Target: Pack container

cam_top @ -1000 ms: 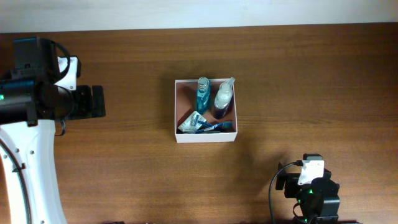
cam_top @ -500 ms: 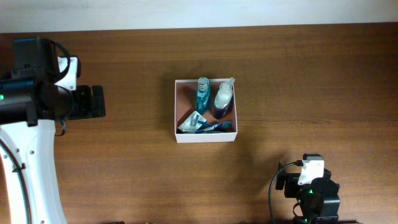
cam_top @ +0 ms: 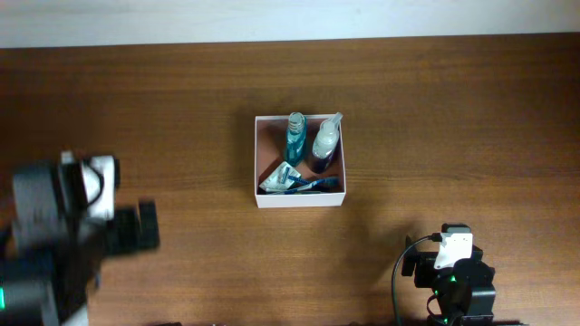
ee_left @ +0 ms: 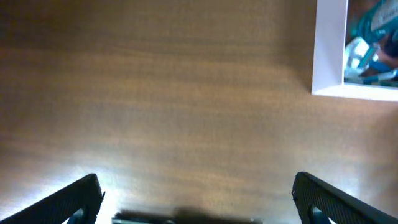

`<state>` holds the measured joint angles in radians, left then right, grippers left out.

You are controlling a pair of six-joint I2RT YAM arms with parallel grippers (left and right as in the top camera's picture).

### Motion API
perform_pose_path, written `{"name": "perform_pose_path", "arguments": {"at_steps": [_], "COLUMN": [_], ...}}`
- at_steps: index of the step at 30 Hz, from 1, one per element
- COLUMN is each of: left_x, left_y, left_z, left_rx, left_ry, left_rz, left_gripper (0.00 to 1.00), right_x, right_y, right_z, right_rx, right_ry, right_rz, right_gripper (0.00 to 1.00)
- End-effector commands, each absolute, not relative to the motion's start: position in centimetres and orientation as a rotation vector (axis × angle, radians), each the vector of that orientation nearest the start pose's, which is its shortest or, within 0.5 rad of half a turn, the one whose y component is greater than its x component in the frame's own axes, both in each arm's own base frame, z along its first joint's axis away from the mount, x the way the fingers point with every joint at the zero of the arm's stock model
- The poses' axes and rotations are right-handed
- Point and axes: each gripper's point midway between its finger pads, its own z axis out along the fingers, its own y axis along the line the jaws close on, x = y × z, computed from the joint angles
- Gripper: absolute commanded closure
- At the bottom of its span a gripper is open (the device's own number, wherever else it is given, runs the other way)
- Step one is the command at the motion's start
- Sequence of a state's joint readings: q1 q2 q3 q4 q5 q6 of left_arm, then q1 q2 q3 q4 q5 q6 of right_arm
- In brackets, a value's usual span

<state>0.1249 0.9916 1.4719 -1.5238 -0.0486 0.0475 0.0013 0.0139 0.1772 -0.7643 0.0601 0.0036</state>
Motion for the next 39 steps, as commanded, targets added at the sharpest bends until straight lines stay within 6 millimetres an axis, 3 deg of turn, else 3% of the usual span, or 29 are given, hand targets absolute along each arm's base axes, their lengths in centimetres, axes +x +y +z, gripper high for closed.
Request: {"name": "perform_pose_path", "arguments": {"at_steps": [1,5,9,15,24,34,39], "left_x": [16.6,18.2,20.4,22.2,21.8,21.6,21.6], "left_y": [4.1,5.1,3.8,0.5,-2.0,-2.4,-2.4], "left_z": [27.6,29.1,29.1,23.5,15.6,11.3,11.4], "left_rx": [-0.108,-0.140,-0.092,0.044,0.140,0.159,0.160], "left_ry": [2.575,2.296,2.065,1.949,1.996,1.988,1.960], "left_rz": [0.227,0.293,0.198,0.003,-0.107,-0.117,-0.112], "left_gripper": [0.00,0.00,0.00,0.00,0.00,0.00,0.00], "right_x": [19.1,19.1,19.1,19.1,19.1,19.1,19.1], "right_y": [-1.1,-1.1,-1.1,-1.1,-1.1,-1.1,-1.1], "right_z": [7.5,7.5,7.5,7.5,7.5,7.5,7.5], "right_rx": [0.053,0.053,0.053,0.053,0.053,0.053,0.053], "right_ry": [2.169,2.169,2.169,2.169,2.169,2.169,2.169], "right_rz": [-0.059,-0.059,-0.059,-0.059,-0.059,-0.059,-0.059], "right_gripper": [0.01,0.01,0.01,0.01,0.01,0.01,0.01]}}
